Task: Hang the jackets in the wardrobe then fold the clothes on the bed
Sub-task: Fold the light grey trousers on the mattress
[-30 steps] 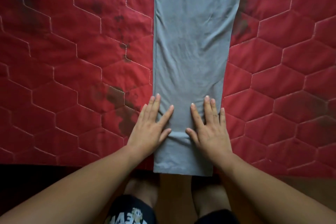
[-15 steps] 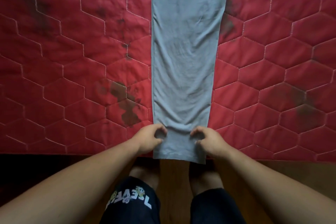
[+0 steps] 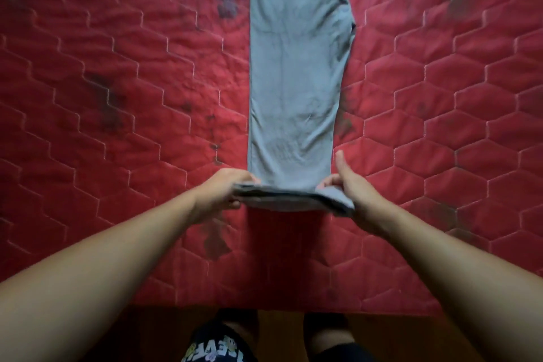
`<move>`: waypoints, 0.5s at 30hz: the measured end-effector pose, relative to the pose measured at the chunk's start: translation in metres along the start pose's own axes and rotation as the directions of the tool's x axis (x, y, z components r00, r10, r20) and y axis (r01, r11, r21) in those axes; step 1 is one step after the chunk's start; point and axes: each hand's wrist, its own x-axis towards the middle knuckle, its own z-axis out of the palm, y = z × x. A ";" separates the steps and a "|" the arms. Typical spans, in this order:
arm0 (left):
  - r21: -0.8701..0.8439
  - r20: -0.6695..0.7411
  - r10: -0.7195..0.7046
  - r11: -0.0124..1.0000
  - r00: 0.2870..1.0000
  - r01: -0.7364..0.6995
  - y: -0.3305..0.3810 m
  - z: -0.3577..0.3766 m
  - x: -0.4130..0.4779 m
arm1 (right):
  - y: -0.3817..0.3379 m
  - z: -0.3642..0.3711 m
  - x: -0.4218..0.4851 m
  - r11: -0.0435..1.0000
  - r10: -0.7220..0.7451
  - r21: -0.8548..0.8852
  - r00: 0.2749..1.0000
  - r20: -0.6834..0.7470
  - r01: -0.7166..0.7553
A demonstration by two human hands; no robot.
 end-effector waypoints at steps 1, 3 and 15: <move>-0.119 -0.030 -0.029 0.993 0.999 0.025 0.024 -0.010 0.011 | -0.025 -0.007 0.008 0.994 0.012 0.107 1.000 0.021 -0.014; -0.364 -0.059 -0.087 0.929 0.994 0.060 0.069 -0.031 0.037 | -0.074 -0.023 0.028 0.974 -0.026 0.226 0.999 0.021 0.021; -0.019 -0.374 -0.055 0.999 0.926 0.051 0.016 -0.005 0.123 | -0.034 -0.021 0.118 0.980 -0.159 -0.149 0.972 -0.175 0.133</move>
